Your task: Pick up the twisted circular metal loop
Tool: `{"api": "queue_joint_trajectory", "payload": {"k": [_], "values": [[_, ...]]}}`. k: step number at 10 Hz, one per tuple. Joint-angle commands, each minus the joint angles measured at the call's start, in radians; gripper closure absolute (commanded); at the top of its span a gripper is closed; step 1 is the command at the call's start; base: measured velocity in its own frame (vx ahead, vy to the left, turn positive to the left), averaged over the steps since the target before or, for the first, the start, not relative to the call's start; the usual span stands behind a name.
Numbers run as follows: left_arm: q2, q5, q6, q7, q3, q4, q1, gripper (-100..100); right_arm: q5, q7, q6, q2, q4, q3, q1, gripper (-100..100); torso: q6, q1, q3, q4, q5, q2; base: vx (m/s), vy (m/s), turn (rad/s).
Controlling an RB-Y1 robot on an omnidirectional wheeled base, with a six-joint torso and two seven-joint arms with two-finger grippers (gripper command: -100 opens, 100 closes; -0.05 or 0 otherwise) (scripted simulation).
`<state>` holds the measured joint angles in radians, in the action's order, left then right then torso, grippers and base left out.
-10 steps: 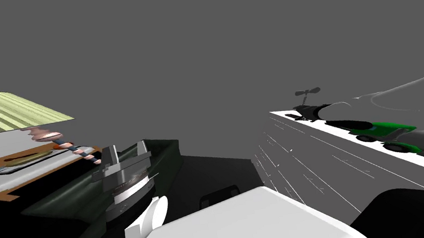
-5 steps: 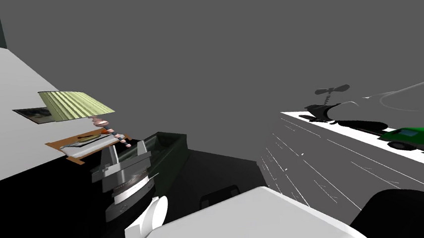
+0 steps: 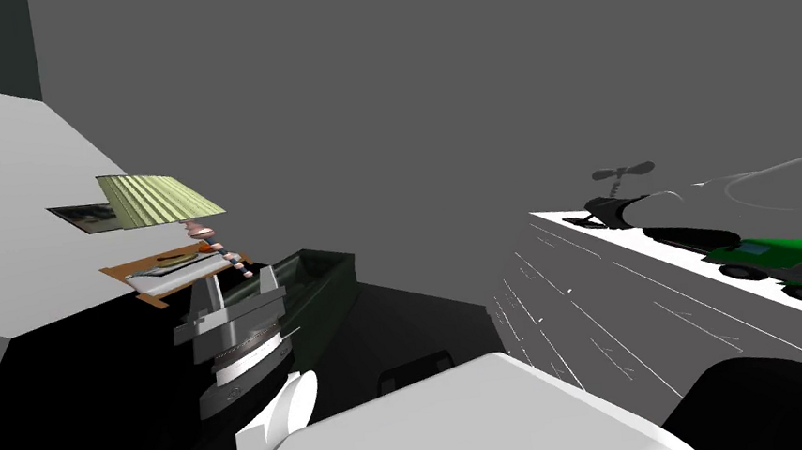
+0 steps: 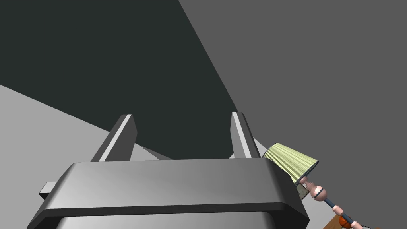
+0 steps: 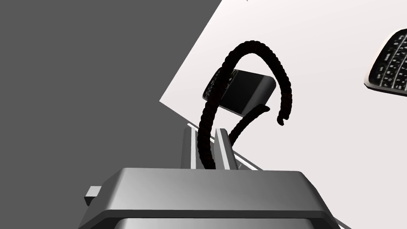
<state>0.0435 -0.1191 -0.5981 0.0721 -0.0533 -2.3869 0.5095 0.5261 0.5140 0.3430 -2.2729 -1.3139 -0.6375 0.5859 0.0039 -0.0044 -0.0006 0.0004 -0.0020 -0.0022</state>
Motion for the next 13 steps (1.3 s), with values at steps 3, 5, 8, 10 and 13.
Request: {"api": "queue_joint_trajectory", "payload": {"k": [3,5,8,10,13], "values": [[0.0,0.0,0.0,0.0,0.0,0.0,0.0,0,0.0,0.0,0.0,0.0,0.0,0.0,0.0,0,0.0,-0.001,0.0,0.0,0.0,0.0,0.0,0.0,0.0],[0.0,0.0,0.0,0.0,0.0,0.0,0.0,0,0.029,0.0,0.012,-0.009,-0.035,0.006,-0.022,100,0.002,-0.001,-0.001,0.0,0.0,-0.002,0.089,-0.01,-0.233],[0.0,0.0,0.0,0.0,0.0,0.0,0.0,0,0.066,0.005,0.038,-0.031,-0.099,0.022,-0.049,100,0.001,-0.001,-0.003,-0.001,-0.001,-0.006,0.108,0.003,-0.276],[0.0,0.0,0.0,0.0,0.0,0.0,0.0,0,0.103,0.01,0.065,-0.053,-0.163,0.037,-0.077,100,0.001,-0.001,-0.003,-0.001,-0.001,-0.005,0.108,0.021,-0.327],[0.0,0.0,0.0,0.0,0.0,0.0,0.0,0,0.125,0.009,0.07,-0.061,-0.188,0.039,-0.094,100,-0.001,0.0,-0.004,-0.001,0.0,-0.007,0.103,0.019,-0.201]]}}
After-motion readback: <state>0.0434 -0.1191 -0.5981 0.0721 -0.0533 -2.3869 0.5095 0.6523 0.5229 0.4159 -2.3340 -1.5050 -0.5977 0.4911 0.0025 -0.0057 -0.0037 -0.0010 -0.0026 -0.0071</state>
